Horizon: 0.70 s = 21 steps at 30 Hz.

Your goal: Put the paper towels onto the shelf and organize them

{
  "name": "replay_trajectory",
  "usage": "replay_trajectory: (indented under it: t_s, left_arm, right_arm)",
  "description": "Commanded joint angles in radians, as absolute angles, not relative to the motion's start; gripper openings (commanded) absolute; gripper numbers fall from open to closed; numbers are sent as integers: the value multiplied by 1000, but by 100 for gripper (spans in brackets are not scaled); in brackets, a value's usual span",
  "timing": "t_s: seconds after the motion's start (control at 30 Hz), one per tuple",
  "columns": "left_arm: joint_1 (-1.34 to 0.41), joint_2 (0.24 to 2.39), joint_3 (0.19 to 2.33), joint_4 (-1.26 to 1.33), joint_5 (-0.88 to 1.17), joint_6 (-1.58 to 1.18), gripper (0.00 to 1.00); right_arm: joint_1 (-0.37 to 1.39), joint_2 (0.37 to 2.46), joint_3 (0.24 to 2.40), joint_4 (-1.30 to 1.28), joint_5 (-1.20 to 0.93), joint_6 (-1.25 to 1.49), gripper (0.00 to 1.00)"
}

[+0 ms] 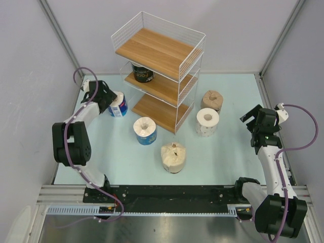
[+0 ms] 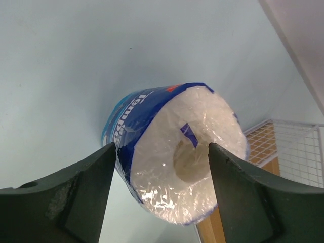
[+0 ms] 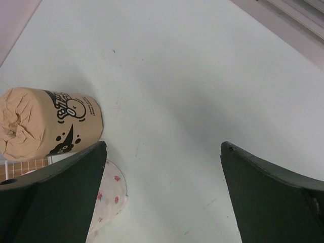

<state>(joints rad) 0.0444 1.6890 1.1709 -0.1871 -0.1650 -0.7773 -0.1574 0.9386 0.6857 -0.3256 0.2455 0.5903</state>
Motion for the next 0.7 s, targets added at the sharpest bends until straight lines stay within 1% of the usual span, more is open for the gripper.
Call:
replay_trajectory:
  t_s: [0.0, 0.17, 0.2, 0.27, 0.3, 0.33, 0.37, 0.47, 0.5, 0.67]
  left_arm:
    - [46, 1744, 1178, -176, -160, -764, 76]
    - [46, 1767, 1163, -160, -146, -762, 69]
    - [45, 1772, 1163, -160, -143, -762, 64]
    - [44, 1775, 1164, -160, -141, -759, 59]
    - [44, 1772, 1160, -156, -138, -758, 54]
    - [44, 1772, 1160, -153, -137, -753, 50]
    - [44, 1770, 1158, -153, -137, -752, 43]
    - [46, 1763, 1154, -150, -130, -744, 34]
    - [46, 1756, 1149, -149, -124, -742, 29]
    - [44, 1691, 1126, -141, -95, -732, 27]
  right_arm:
    - [-163, 923, 690, -319, 238, 584, 100]
    - [-164, 919, 690, -327, 241, 580, 100]
    - [-166, 916, 690, -327, 241, 580, 100]
    - [-167, 916, 690, -328, 241, 581, 100]
    - [-167, 916, 690, -328, 239, 581, 100]
    - [-167, 916, 689, -327, 239, 581, 100]
    - [-167, 916, 690, -328, 239, 584, 100]
    - [-167, 919, 690, -328, 235, 584, 100]
    - [-167, 919, 690, -330, 235, 586, 100]
    - [-167, 919, 690, -324, 233, 586, 100]
